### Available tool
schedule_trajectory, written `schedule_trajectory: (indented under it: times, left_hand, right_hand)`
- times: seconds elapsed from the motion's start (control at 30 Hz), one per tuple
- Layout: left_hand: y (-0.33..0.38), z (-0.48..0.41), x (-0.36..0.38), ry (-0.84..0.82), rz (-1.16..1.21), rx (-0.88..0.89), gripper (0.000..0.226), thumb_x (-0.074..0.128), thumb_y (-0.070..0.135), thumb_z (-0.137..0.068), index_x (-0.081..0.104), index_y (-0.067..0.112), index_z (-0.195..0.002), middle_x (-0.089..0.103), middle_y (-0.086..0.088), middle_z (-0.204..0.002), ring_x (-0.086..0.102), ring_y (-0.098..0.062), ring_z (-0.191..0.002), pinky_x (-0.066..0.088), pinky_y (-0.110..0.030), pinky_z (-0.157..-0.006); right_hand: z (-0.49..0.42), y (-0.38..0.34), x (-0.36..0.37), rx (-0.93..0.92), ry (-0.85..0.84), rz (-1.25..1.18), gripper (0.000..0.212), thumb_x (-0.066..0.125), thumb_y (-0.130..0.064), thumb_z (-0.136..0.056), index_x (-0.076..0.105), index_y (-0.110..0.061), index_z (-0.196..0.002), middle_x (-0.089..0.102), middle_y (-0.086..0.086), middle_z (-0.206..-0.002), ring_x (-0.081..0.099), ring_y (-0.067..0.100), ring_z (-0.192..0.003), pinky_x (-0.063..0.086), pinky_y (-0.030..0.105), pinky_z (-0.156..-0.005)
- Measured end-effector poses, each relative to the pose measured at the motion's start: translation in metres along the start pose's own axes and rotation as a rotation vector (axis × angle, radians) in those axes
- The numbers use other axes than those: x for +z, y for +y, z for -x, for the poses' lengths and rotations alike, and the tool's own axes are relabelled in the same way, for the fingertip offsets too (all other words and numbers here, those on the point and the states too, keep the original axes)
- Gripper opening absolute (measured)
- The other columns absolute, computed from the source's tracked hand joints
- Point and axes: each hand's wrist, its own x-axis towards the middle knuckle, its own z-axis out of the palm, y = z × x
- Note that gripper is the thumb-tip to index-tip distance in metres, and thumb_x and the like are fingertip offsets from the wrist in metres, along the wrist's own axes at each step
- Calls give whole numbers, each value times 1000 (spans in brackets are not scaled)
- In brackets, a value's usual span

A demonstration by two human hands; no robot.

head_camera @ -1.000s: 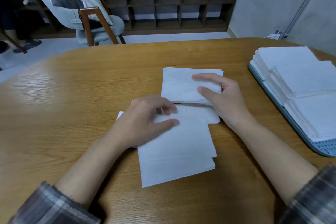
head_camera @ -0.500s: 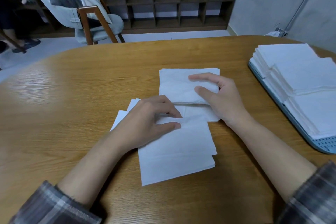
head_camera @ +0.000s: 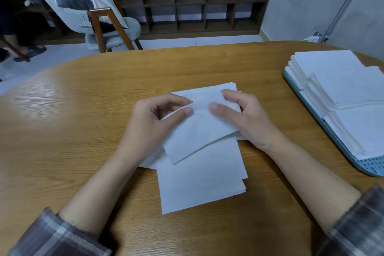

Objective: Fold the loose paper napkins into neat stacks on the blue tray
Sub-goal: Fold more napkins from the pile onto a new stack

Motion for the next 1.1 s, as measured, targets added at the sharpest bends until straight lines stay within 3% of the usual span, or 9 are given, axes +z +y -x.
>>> schedule_trajectory:
  times: [0.13,0.2,0.37,0.5,0.7,0.83,0.9,0.97,1.1]
  left_hand:
    - [3,1,-3,41,-20,7,36,82,18,-91,68,24,-124,77,-1,-90,73,-9,-82,54,-23,-72]
    - [6,2,-3,19,61,-35,35,78,14,-94,63,20,-126,76,-2,-99,73,-15,-75,55,-24,-62]
    - [2,0,-2,-3,-102,-16,10,75,15,-98,80,22,-101,77,23,-91,23,-10,-44,23,-16,-43]
    - [4,0,0,45,-135,-36,13,74,17,-99,81,23,-107,56,29,-53,21,-9,-45,21,-15,-45]
    - [0,-2,1,46,-143,-5,13,76,19,-97,81,28,-104,68,30,-76,21,-9,-47,23,-13,-46]
    - [-1,0,2,94,-145,-17,16,78,17,-96,79,27,-108,70,25,-78,45,-11,-50,38,-21,-50]
    - [-3,-1,2,179,-131,-40,28,79,19,-95,73,29,-121,73,12,-103,66,-18,-83,56,-33,-71]
    - [-2,-2,1,221,-102,-72,46,77,28,-96,60,32,-138,64,5,-123,65,-11,-104,58,-26,-85]
    - [8,1,1,45,220,-202,54,64,37,-101,44,38,-151,76,3,-112,75,-11,-101,61,-30,-83]
  right_hand:
    - [-2,3,1,15,67,-14,22,67,-14,-103,69,7,-106,74,24,-106,73,37,-95,58,41,-83]
    - [-4,4,0,46,135,-44,21,66,-18,-105,71,1,-113,76,20,-111,72,40,-105,57,52,-94]
    - [-4,1,0,71,140,-90,25,65,-11,-103,68,-21,-126,75,3,-115,73,19,-102,58,37,-87]
    - [-1,-1,0,47,12,-99,50,67,-9,-100,58,-37,-139,71,-3,-115,70,16,-106,58,29,-85]
    - [1,-3,3,63,-31,-127,57,65,-5,-100,52,-39,-144,70,-1,-113,71,15,-103,59,29,-84]
    - [0,-2,5,41,3,-87,61,64,-3,-101,50,-41,-147,69,3,-119,71,21,-109,61,37,-90]
    - [-1,-2,3,22,33,-130,67,66,-1,-99,48,-42,-148,71,3,-119,71,24,-112,61,40,-90]
    - [-2,-3,-1,20,40,-267,74,68,1,-95,46,-43,-150,74,4,-118,72,27,-113,62,41,-90]
    - [-3,-3,-4,41,22,-384,81,68,2,-92,41,-43,-154,75,7,-118,73,31,-113,62,44,-88]
